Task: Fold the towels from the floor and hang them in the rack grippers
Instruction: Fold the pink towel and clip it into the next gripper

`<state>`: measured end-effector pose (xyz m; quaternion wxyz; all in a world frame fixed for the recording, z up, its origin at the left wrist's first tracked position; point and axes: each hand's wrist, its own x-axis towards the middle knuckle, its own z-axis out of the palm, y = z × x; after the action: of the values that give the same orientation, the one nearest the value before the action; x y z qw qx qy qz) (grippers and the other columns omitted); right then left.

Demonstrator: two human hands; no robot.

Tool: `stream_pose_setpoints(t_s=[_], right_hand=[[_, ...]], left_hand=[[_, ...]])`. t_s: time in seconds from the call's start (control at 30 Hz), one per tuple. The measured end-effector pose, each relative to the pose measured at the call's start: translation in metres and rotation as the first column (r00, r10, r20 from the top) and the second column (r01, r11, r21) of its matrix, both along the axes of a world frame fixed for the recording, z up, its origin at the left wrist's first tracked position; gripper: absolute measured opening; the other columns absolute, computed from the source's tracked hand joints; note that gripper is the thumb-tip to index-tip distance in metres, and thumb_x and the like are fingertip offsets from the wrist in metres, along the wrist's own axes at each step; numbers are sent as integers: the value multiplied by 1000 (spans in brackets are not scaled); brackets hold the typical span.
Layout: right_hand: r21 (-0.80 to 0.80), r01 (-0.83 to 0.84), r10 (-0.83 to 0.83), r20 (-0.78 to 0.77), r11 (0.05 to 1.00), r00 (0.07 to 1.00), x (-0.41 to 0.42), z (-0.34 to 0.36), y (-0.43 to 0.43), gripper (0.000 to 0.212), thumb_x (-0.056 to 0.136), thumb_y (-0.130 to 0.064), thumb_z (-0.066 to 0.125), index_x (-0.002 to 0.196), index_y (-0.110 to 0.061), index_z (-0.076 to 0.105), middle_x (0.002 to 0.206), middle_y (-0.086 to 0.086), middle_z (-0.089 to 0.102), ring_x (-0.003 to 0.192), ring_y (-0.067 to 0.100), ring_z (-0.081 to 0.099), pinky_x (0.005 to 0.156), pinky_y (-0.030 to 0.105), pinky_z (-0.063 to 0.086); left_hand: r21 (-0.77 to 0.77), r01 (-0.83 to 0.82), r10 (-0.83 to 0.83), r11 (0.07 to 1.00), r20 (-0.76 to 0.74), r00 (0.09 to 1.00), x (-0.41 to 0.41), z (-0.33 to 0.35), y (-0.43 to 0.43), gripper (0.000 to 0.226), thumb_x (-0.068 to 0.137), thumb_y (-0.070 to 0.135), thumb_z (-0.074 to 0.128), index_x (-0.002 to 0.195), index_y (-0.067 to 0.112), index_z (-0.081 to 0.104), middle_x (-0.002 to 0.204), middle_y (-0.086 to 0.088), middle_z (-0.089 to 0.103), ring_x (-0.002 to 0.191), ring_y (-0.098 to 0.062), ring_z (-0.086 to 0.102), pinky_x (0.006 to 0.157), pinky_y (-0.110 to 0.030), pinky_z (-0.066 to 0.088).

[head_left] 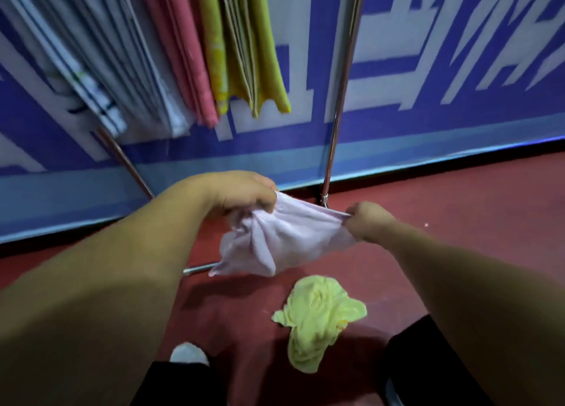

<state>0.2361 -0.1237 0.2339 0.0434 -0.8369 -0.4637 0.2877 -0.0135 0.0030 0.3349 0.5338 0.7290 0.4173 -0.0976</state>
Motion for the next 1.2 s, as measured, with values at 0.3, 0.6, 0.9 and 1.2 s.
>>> stream_pose_setpoints(t_s=[0.3, 0.6, 0.9, 1.2], right_hand=[[508, 229, 5, -417, 830, 909, -38, 238, -23, 22, 99, -25, 65, 89, -7, 74, 74, 7, 65, 63, 21, 57, 54, 28, 46], [553, -266, 351, -52, 790, 935, -124, 393, -46, 10, 91, -26, 73, 84, -19, 74, 82, 4, 69, 78, 20, 64, 69, 37, 55], [650, -144, 305, -143, 747, 941, -140, 438, -57, 24, 89, -3, 72, 111, 0, 64, 95, 15, 64, 81, 27, 68, 66, 37, 64], [699, -35, 327, -289, 714, 900, -113, 448, -57, 29, 85, 5, 70, 110, -7, 62, 103, 21, 72, 92, 36, 77, 83, 52, 66]], left_hand=[[611, 242, 28, 754, -398, 917, -63, 149, -38, 30, 83, 32, 77, 106, 13, 70, 108, -10, 74, 94, -26, 68, 78, -34, 53], [506, -216, 61, 835, 305, 950, -62, 269, -102, 30, 76, 21, 87, 103, 15, 76, 92, -9, 77, 80, -15, 65, 72, -37, 52], [523, -241, 16, 818, 398, 917, -55, 320, -116, 14, 87, -2, 64, 91, 10, 69, 75, -11, 62, 67, -22, 60, 71, -41, 54], [415, -225, 8, 882, 464, 886, -25, 325, -116, 12, 95, 8, 68, 106, 7, 64, 80, -11, 73, 74, -22, 75, 77, -37, 64]])
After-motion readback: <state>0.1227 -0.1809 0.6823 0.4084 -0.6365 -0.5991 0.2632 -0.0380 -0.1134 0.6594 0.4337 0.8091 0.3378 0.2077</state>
